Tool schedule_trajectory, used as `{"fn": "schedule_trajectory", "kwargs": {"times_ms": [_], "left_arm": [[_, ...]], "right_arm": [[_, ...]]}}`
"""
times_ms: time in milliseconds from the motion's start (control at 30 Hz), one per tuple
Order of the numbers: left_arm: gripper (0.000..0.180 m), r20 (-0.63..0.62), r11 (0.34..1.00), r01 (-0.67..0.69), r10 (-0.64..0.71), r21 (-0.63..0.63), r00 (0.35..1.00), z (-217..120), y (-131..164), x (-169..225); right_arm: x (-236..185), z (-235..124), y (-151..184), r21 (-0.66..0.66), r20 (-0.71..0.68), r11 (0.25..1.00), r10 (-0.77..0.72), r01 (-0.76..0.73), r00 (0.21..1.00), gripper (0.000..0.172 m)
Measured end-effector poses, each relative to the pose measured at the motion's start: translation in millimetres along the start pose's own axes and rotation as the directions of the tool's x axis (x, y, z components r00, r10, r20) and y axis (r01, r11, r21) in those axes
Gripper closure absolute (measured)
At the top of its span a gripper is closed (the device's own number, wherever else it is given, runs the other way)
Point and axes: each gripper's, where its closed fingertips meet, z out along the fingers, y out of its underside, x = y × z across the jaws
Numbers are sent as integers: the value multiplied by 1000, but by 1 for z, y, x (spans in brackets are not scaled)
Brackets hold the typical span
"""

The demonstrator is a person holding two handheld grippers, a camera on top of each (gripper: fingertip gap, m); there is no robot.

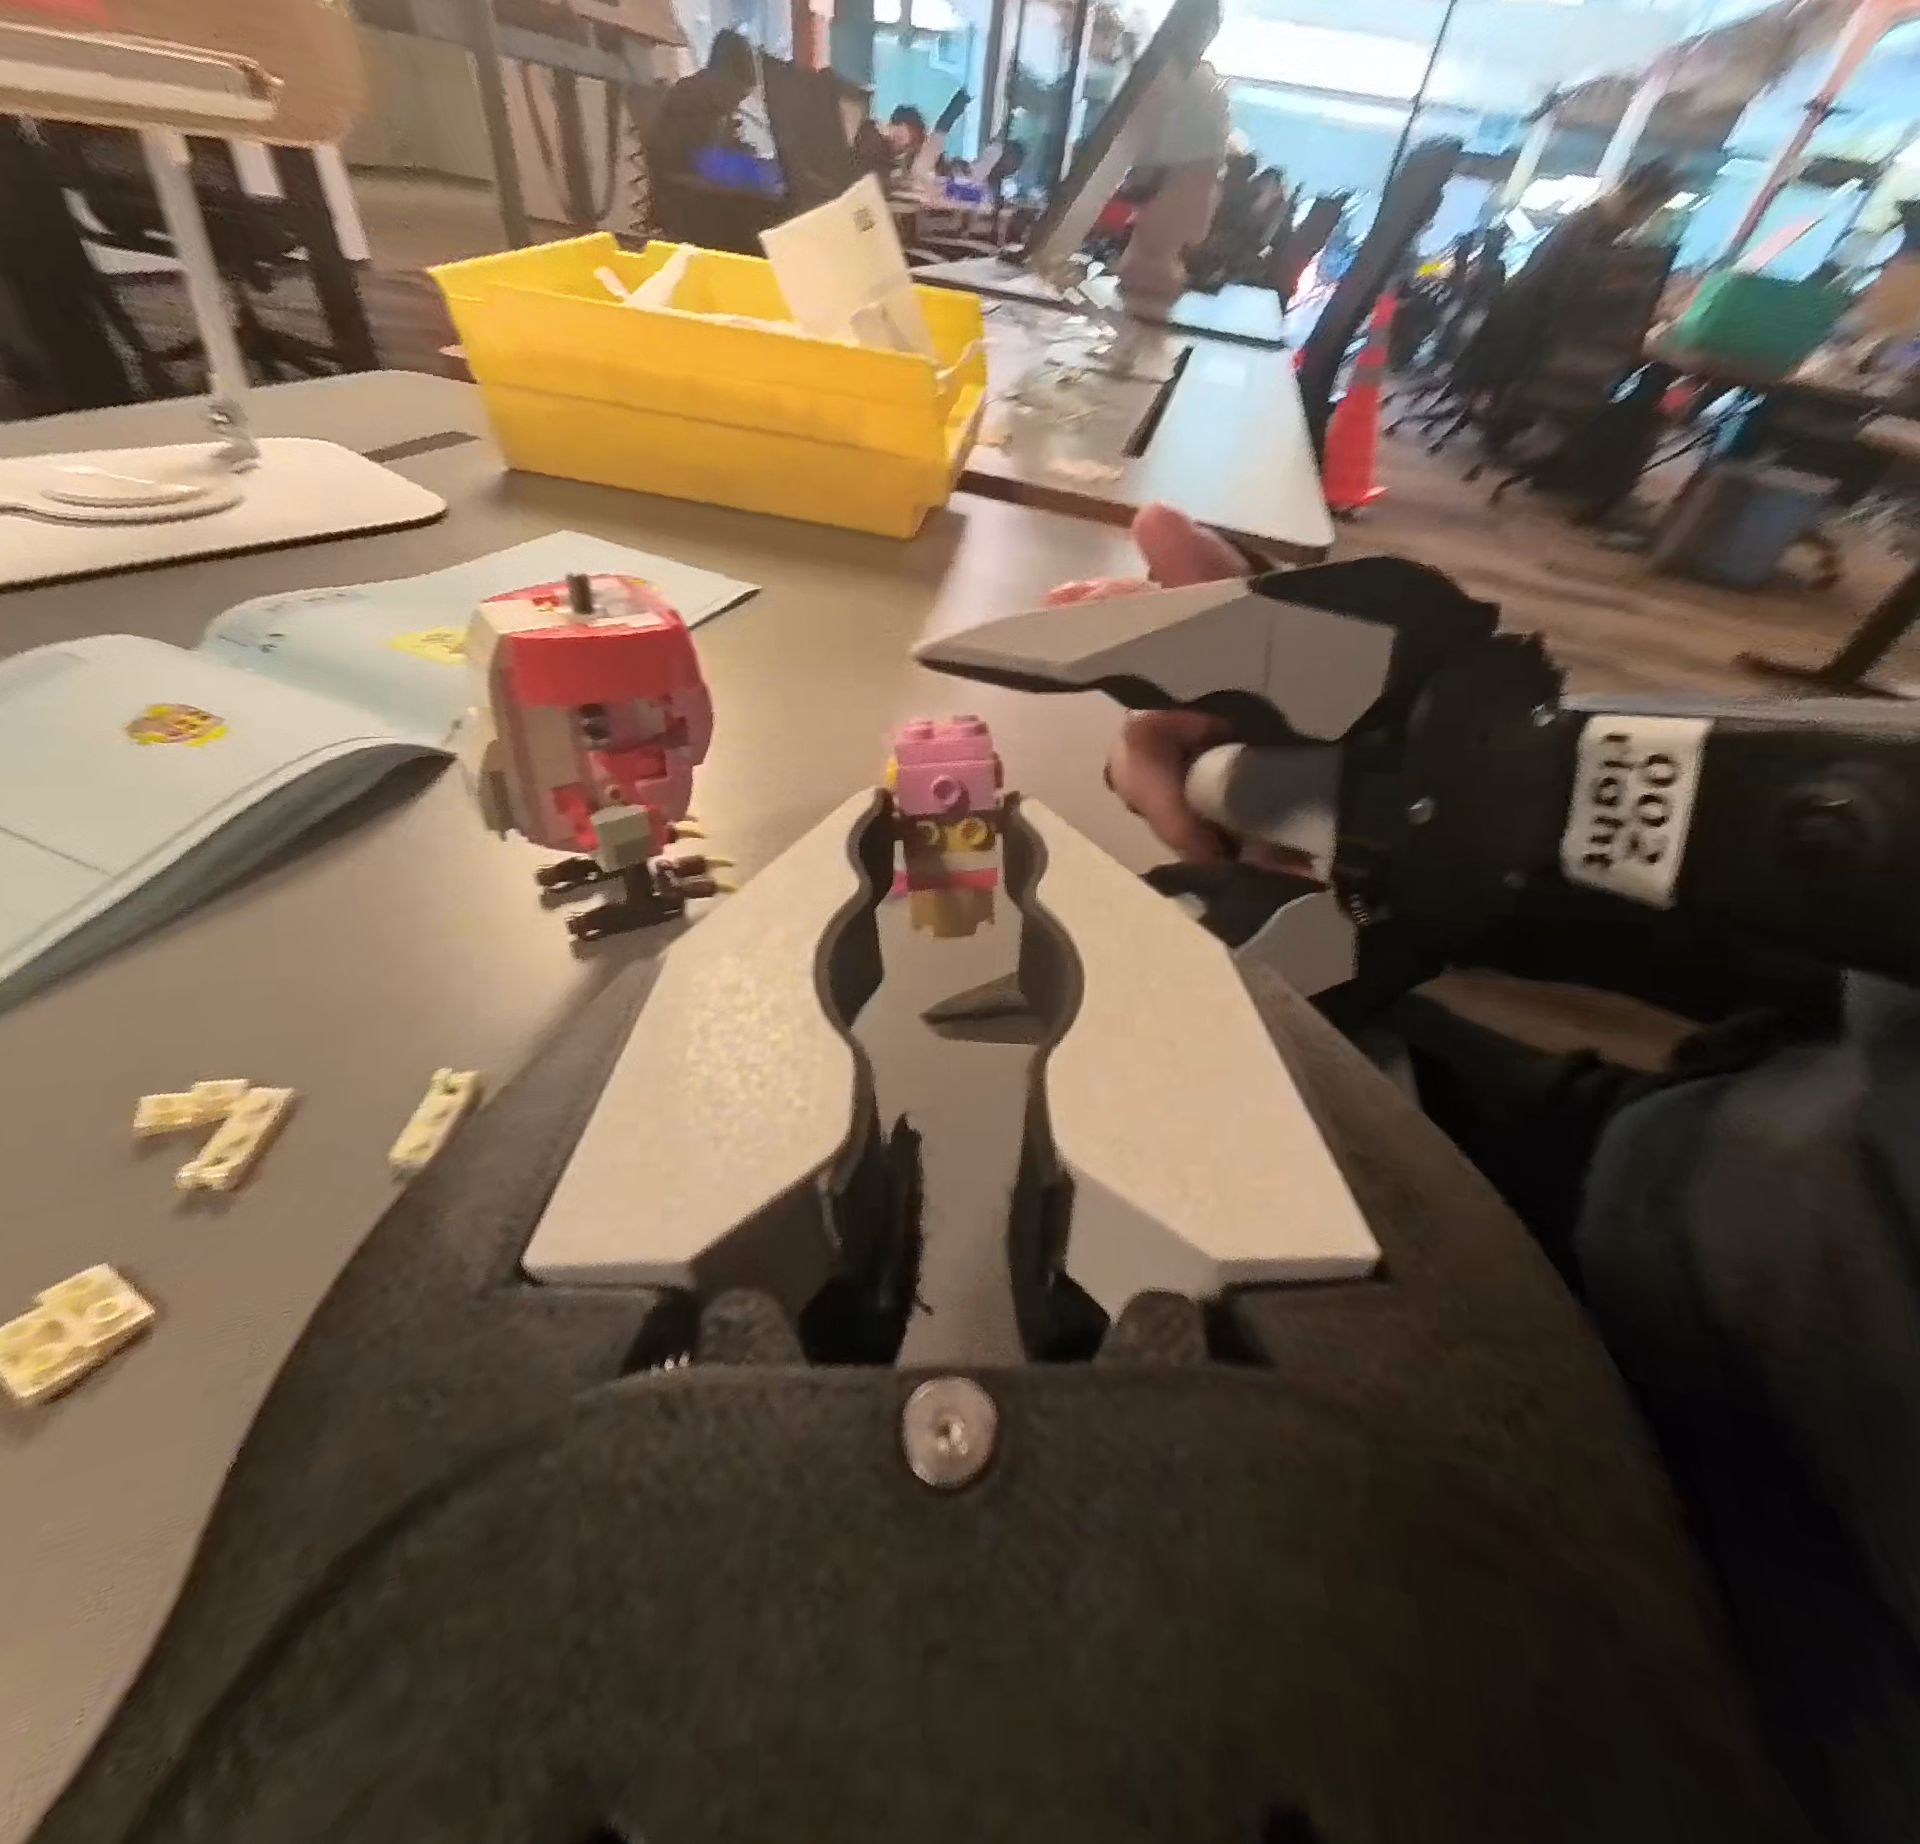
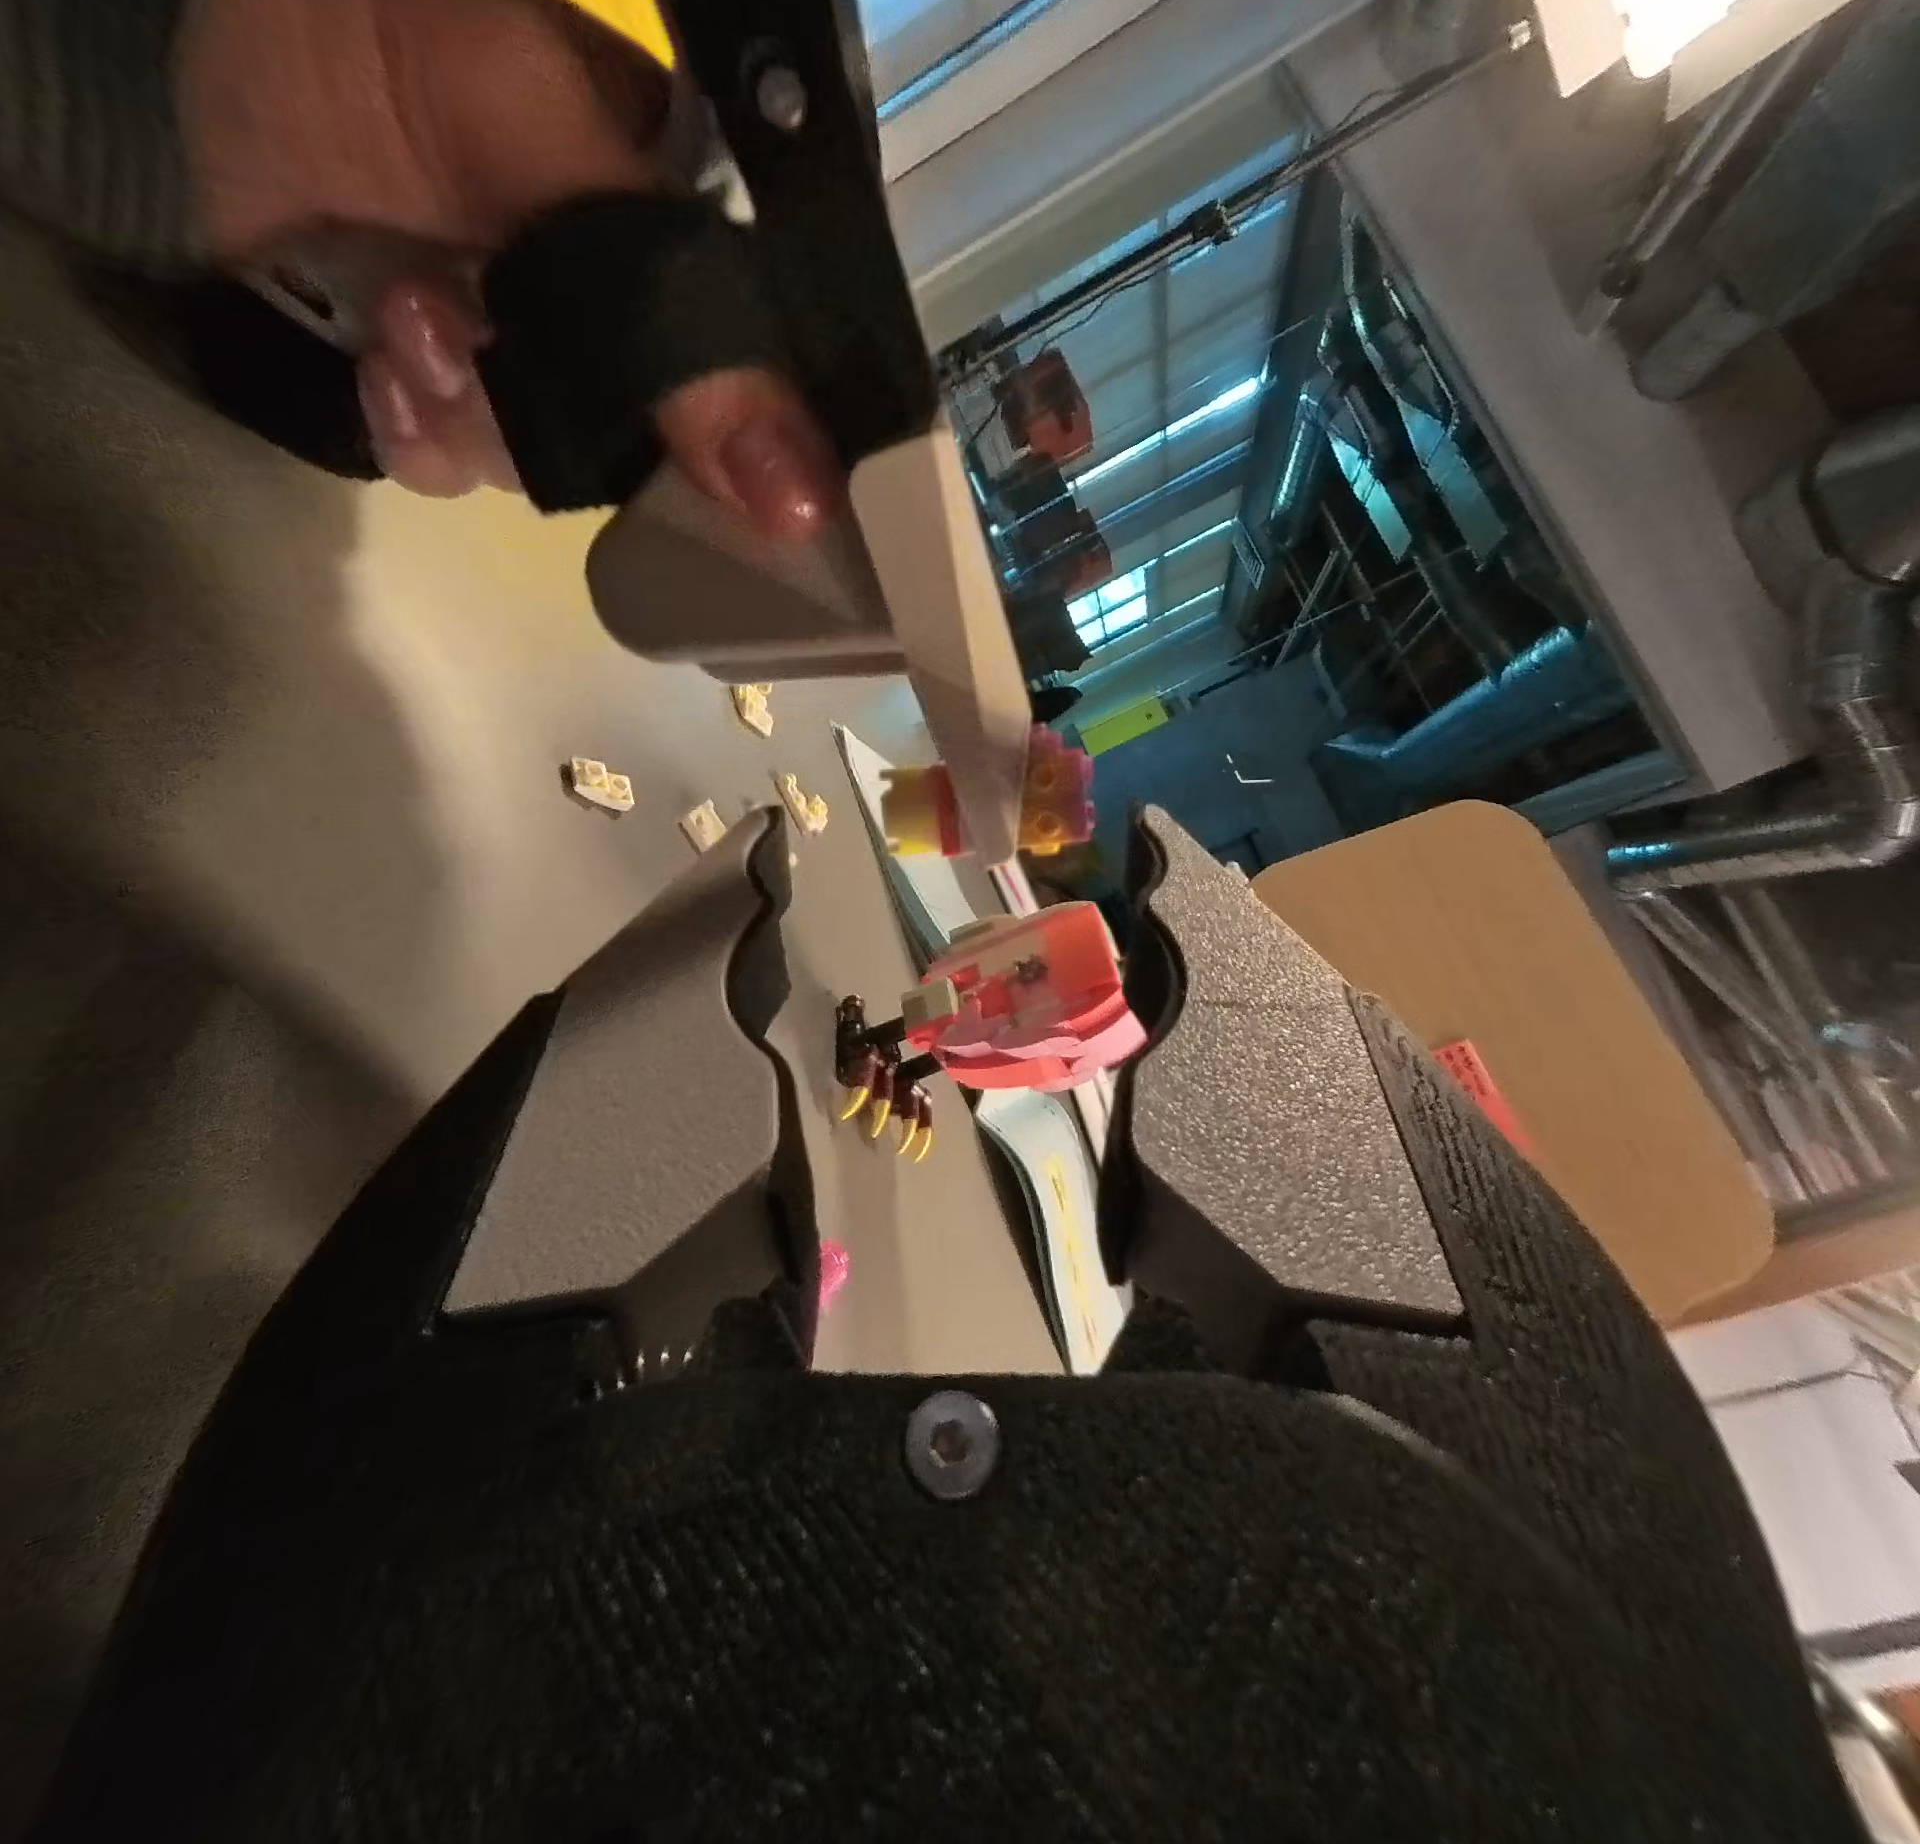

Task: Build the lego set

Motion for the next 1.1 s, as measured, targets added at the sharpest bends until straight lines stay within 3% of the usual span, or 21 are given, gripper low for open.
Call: {"fn": "schedule_trajectory", "kwargs": {"times_ms": [100,367,467,833,1100], "left_arm": [[162,-35,999,38,-37,16,999,-2,-2,1],[162,-52,1000,-11,10,-9,999,1,2,8],[162,-57,1000,-18,17,-15,998,2,3,9],[158,14,994,-106,106,35,994,1,-4,6],[162,-19,997,-77,77,32,997,1,-3,6]], "right_arm": [[-1,0,2,-10,-4,1000,-22,22,1000,114],[-1,2,5,-32,-16,998,-58,57,998,118],[5,1,6,-41,-56,996,-84,82,995,132],[6,1,8,-70,-80,986,-154,149,985,132],[6,1,9,-77,-82,983,-171,165,982,132]]}}
